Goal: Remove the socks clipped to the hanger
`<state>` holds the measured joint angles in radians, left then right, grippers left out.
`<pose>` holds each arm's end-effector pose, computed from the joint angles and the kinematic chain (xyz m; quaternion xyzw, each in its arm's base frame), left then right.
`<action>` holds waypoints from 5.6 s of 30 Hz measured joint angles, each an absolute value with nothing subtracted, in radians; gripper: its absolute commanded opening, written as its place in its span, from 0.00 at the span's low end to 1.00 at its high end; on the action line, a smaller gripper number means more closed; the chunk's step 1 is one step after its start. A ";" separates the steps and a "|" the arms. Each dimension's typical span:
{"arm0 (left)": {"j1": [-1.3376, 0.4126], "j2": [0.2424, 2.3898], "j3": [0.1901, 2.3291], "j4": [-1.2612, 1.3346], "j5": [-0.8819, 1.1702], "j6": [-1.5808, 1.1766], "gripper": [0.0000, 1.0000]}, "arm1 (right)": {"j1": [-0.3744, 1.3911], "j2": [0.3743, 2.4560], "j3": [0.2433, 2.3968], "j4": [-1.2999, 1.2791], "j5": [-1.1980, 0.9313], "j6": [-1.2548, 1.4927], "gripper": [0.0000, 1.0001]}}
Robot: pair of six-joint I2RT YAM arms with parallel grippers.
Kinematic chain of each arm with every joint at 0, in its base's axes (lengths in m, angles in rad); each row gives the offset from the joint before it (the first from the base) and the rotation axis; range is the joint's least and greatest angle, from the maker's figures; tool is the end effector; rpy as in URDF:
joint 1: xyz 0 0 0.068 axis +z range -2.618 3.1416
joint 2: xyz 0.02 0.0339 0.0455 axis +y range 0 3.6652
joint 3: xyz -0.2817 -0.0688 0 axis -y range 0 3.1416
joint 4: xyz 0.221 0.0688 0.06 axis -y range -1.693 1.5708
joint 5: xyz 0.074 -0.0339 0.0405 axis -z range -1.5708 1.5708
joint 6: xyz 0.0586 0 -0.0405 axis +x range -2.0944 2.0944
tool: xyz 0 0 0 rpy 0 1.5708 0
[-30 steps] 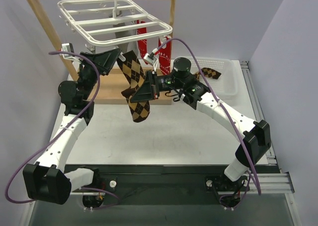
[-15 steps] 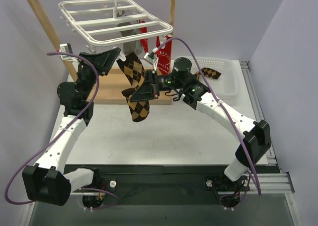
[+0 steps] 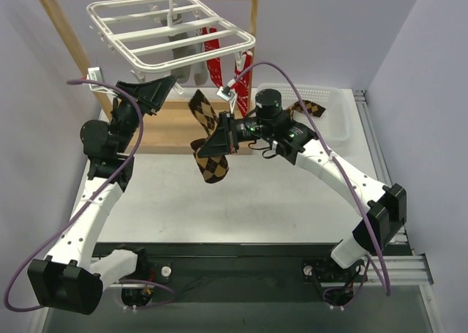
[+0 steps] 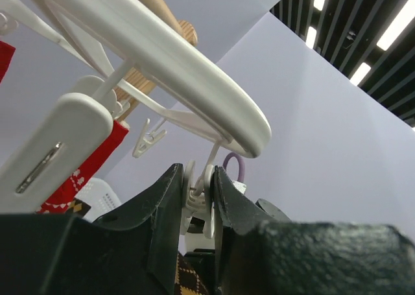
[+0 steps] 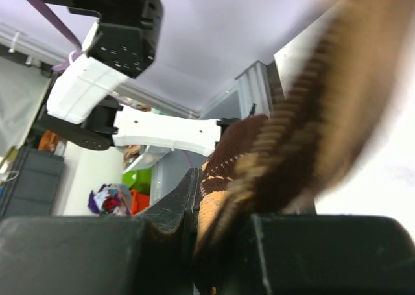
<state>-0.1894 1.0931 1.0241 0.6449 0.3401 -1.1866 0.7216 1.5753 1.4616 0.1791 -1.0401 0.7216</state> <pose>0.2158 -0.0613 0.4787 -0.0943 0.4842 -0.6124 0.6178 0.2302 0.2699 0.4365 -0.3627 0.5932 0.6734 0.2511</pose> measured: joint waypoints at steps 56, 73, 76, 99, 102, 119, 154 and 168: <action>-0.083 0.869 1.380 -0.276 0.198 -0.744 0.75 | 0.049 2.031 1.917 -0.546 -0.183 0.266 0.99; -0.110 0.658 1.381 -0.478 0.226 -0.553 0.75 | 0.266 1.702 1.588 -0.133 -0.632 0.190 0.90; -0.110 0.678 1.336 -0.490 0.259 -0.563 0.75 | 0.283 1.758 1.592 -0.009 -0.685 0.212 0.91; -0.123 0.782 1.229 -0.275 0.613 -0.747 0.74 | 0.453 1.833 1.596 0.310 -0.801 0.226 0.69; -0.123 0.811 1.224 -0.239 0.656 -0.781 0.73 | 0.453 1.873 1.665 0.282 -0.784 0.205 0.30; -0.123 0.914 1.236 0.062 0.932 -0.967 0.71 | 0.606 1.771 1.562 0.095 -0.561 0.206 0.08; -0.116 0.769 0.721 0.229 0.644 -0.897 0.87 | 0.830 1.732 1.831 -0.194 -0.453 0.465 0.68; -0.140 0.970 0.427 0.789 0.697 -1.132 0.98 | 0.789 1.746 1.824 -0.070 -0.575 0.670 0.68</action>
